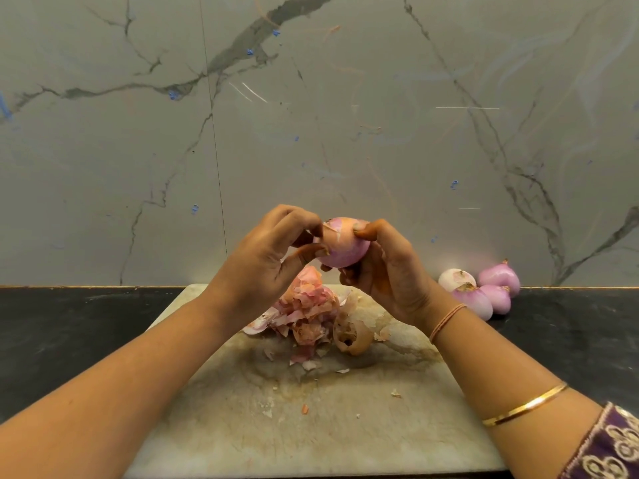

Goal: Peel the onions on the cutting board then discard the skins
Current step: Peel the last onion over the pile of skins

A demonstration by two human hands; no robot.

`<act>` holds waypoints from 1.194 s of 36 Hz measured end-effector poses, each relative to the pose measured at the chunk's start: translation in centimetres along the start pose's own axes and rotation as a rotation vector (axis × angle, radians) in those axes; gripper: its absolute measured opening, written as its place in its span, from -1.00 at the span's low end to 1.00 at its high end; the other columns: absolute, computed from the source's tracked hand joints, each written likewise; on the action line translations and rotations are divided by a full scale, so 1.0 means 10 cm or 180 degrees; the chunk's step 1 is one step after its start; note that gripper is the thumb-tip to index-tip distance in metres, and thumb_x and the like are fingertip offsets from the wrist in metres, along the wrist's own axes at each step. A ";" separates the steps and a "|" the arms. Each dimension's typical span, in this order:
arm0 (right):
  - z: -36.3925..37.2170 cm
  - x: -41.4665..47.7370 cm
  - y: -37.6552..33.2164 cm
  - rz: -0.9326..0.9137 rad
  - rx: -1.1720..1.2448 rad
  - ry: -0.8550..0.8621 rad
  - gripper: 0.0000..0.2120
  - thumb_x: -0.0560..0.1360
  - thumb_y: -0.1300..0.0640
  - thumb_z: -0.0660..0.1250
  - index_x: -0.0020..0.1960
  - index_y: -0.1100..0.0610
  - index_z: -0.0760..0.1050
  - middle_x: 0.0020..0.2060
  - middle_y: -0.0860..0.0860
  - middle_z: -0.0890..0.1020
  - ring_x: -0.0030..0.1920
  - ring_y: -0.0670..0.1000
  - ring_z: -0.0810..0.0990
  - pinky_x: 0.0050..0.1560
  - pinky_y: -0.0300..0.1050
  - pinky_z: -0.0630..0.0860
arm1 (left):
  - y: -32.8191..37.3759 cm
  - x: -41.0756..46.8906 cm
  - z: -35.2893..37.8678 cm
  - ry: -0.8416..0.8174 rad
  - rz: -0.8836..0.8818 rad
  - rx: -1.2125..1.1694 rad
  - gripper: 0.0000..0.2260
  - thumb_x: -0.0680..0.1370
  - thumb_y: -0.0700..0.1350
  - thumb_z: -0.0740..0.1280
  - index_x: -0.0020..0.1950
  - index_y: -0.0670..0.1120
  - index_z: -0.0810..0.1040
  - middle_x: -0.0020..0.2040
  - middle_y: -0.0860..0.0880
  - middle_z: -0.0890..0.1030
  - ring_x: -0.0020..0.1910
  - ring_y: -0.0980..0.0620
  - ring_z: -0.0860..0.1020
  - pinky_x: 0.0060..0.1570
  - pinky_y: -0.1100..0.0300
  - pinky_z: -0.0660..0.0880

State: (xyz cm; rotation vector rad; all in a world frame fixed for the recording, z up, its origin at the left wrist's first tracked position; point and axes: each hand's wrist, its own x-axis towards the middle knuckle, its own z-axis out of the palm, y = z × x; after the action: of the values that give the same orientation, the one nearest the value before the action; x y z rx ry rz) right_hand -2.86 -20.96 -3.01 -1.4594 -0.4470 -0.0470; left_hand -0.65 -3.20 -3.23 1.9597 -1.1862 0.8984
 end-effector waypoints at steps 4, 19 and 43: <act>0.02 0.01 -0.01 -0.0219 -0.0117 0.0134 -0.62 0.30 0.02 0.23 0.11 0.06 0.40 0.03 0.15 0.47 -0.15 0.06 0.41 -0.29 -0.20 0.42 | 0.00 -0.01 0.03 0.0254 -0.0520 -0.0007 -0.89 0.55 -0.05 0.26 0.05 0.00 0.49 -0.05 0.07 0.53 -0.02 0.21 0.52 -0.03 0.35 0.51; 0.04 0.02 0.03 -0.0645 -0.1254 0.0265 -0.49 0.45 0.18 0.46 0.23 -0.04 0.22 0.11 0.05 0.47 0.05 0.09 0.61 0.05 -0.04 0.63 | 0.17 0.04 0.10 0.1086 -0.1680 -0.1264 -0.86 0.47 -0.25 0.41 -0.15 0.01 0.62 -0.14 0.12 0.68 -0.18 0.15 0.66 -0.16 0.29 0.59; 0.01 0.03 0.02 -0.0222 -0.0399 -0.0136 -0.48 0.30 0.16 0.47 0.19 -0.02 0.35 0.15 0.17 0.58 0.13 0.23 0.60 0.09 0.06 0.61 | -0.01 0.02 0.05 0.1070 -0.2246 -0.0525 -0.84 0.52 -0.22 0.36 -0.22 -0.01 0.52 -0.30 0.06 0.61 -0.37 0.18 0.61 -0.26 0.25 0.60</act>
State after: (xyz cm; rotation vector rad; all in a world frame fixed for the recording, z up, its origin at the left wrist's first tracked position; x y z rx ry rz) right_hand -2.58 -20.80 -3.09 -1.5698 -0.5376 -0.1012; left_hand -0.41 -3.66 -3.31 1.8018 -0.3151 0.6804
